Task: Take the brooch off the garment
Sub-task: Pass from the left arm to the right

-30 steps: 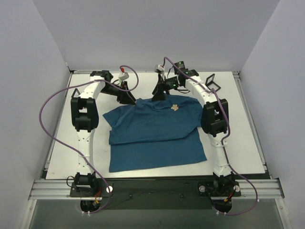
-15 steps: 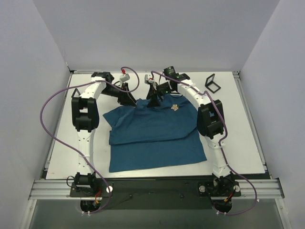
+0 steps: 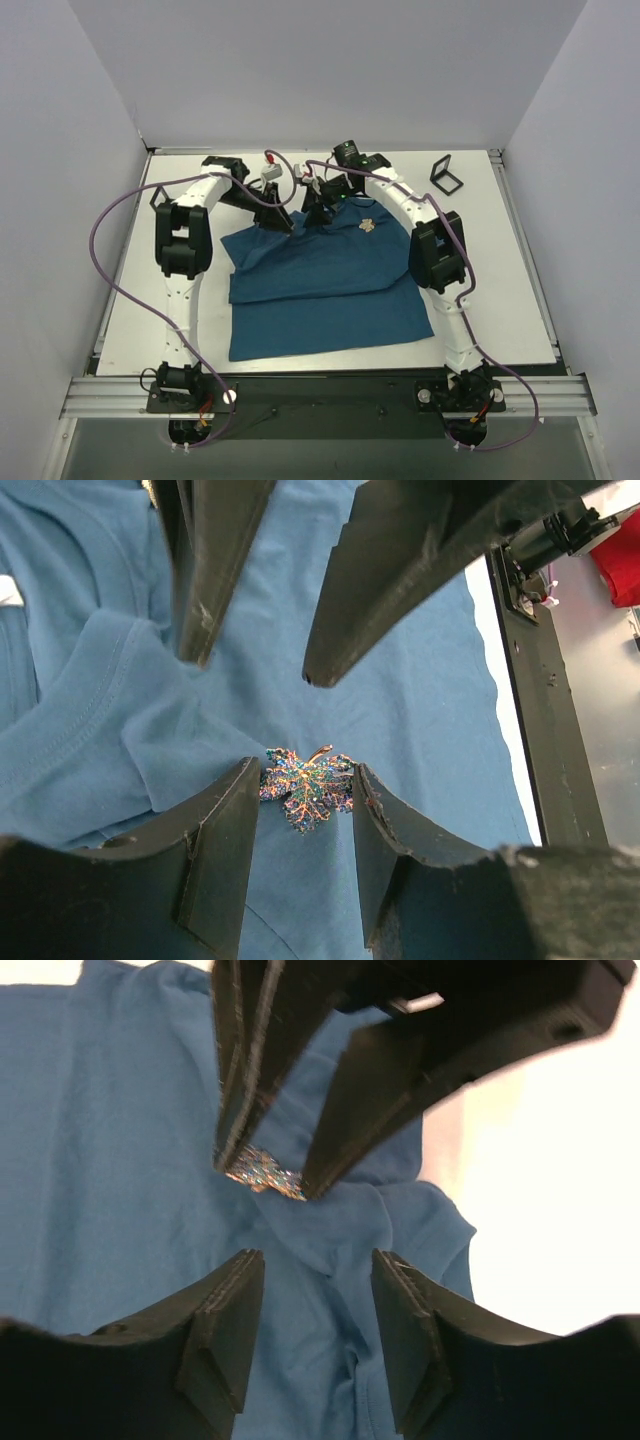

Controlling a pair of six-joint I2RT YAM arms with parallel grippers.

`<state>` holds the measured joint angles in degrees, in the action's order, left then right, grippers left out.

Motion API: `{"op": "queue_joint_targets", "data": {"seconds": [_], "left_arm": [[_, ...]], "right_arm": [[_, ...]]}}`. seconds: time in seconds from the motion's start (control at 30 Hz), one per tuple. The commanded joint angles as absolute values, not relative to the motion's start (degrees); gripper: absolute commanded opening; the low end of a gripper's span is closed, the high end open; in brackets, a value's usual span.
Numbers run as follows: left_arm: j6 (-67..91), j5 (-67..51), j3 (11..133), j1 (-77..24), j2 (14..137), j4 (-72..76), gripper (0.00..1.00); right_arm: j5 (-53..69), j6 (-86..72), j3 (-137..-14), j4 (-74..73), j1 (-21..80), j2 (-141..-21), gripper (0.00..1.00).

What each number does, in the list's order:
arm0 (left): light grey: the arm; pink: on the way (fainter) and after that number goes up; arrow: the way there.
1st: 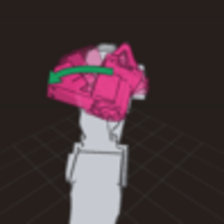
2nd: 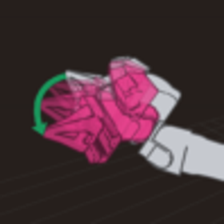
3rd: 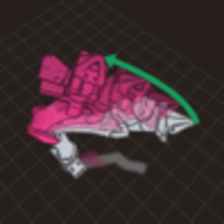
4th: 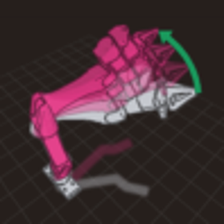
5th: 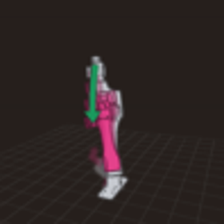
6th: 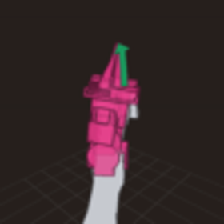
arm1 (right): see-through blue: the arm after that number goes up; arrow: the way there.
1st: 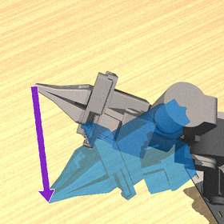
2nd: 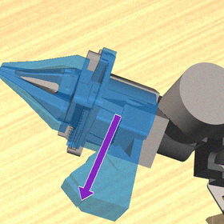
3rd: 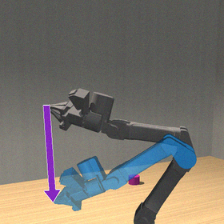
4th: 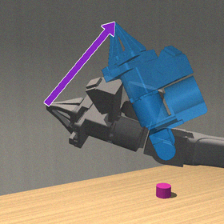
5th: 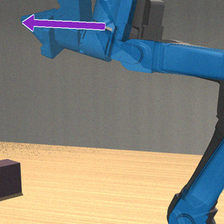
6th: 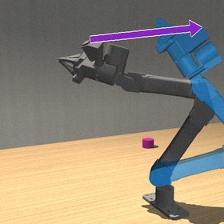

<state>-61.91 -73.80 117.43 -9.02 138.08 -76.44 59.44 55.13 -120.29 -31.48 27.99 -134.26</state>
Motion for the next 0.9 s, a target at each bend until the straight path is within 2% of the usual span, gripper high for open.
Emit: {"op": "queue_joint_targets", "data": {"seconds": [0.0, 0.13, 0.37, 0.5, 0.87], "left_arm": [[-63.02, -75.41, 120.14, -11.07, 134.56, -89.91, 0.43], [-61.35, -75.41, 123.92, -13.26, 136.31, -89.91, 0.43], [-58.45, -75.85, 131.74, -16.08, 139.83, -89.91, 0.43], [-58.01, -76.38, 133.77, -16.96, 141.59, -89.91, 0.43], [-56.17, -78.13, 136.93, -18.81, 144.23, -89.83, 0.43]], "right_arm": [[63.1, 64.76, -124.63, -39.63, 29.27, -129.46, 0.45], [63.02, 70.02, -124.28, -43.85, 28.65, -128.67, 0.41], [64.94, 86.12, -124.8, -60.64, 26.55, -127.79, 0.38], [65.04, 86.22, -124.89, -61.61, 24.61, -127.18, 0.35], [62.4, 87.01, -122.01, -61.26, 20.22, -124.9, 0.37]]}}
